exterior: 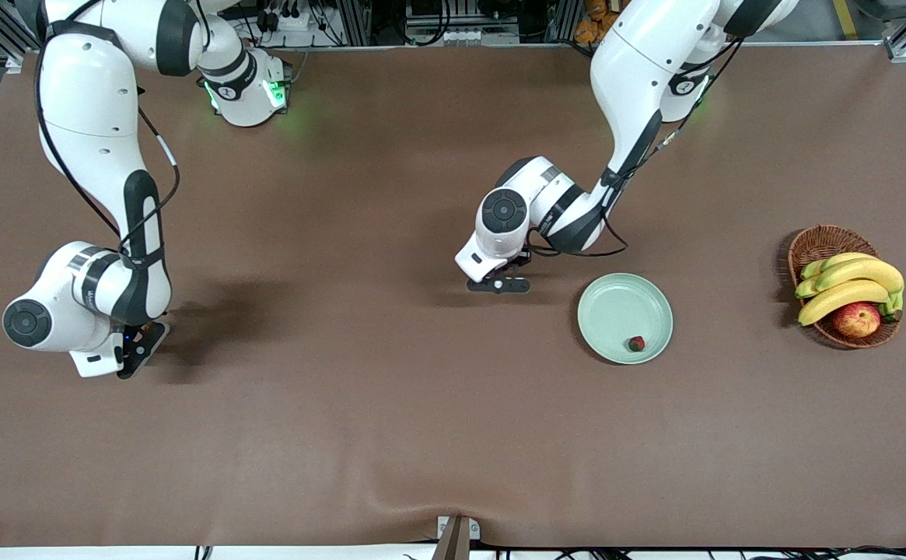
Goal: Collect all strawberries into plate
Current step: 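Grasp the middle strawberry with the left gripper while the right grasps the last, then place the strawberry on the plate while the right gripper carries the last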
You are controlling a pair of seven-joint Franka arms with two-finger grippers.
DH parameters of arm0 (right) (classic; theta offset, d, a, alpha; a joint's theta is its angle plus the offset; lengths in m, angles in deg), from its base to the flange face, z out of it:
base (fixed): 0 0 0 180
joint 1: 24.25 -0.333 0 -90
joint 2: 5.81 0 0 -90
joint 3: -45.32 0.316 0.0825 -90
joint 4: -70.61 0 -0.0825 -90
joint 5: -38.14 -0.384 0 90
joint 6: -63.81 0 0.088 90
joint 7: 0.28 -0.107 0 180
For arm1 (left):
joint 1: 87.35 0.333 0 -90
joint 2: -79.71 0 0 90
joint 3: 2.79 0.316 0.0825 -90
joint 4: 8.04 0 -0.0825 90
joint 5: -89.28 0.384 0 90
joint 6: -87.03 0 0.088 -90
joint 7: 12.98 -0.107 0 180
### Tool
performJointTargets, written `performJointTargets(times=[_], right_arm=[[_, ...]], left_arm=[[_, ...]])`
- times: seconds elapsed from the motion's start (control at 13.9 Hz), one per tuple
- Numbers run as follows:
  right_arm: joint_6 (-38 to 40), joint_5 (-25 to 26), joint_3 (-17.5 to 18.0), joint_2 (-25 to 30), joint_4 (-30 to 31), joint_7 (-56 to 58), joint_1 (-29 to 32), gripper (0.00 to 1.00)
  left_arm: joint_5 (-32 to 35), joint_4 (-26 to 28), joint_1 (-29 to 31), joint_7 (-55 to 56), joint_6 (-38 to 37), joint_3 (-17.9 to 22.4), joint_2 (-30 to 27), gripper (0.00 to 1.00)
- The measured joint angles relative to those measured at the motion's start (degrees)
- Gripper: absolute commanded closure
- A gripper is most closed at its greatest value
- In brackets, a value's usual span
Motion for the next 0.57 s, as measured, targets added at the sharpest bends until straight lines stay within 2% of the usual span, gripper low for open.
performJointTargets(times=[0.07,0.14,0.22,0.57], right_arm=[[-0.01,0.00,0.10,0.00,0.00,0.00,0.10,0.65],[-0.01,0.00,0.44,-0.01,-0.01,0.00,0.43,0.88],[-0.05,0.00,1.00,-0.02,-0.01,0.00,1.06,1.00],[-0.66,-0.16,2.53,0.00,-0.94,0.05,4.13,1.00]], left_arm=[[0.09,0.01,0.06,0.00,0.00,0.04,-0.25,0.91],[0.13,0.03,0.11,0.00,0.00,0.06,-0.49,0.93],[0.15,0.08,0.10,0.01,0.00,0.07,-0.70,0.94],[0.22,0.34,2.22,0.03,-4.43,0.25,-4.84,0.94]])
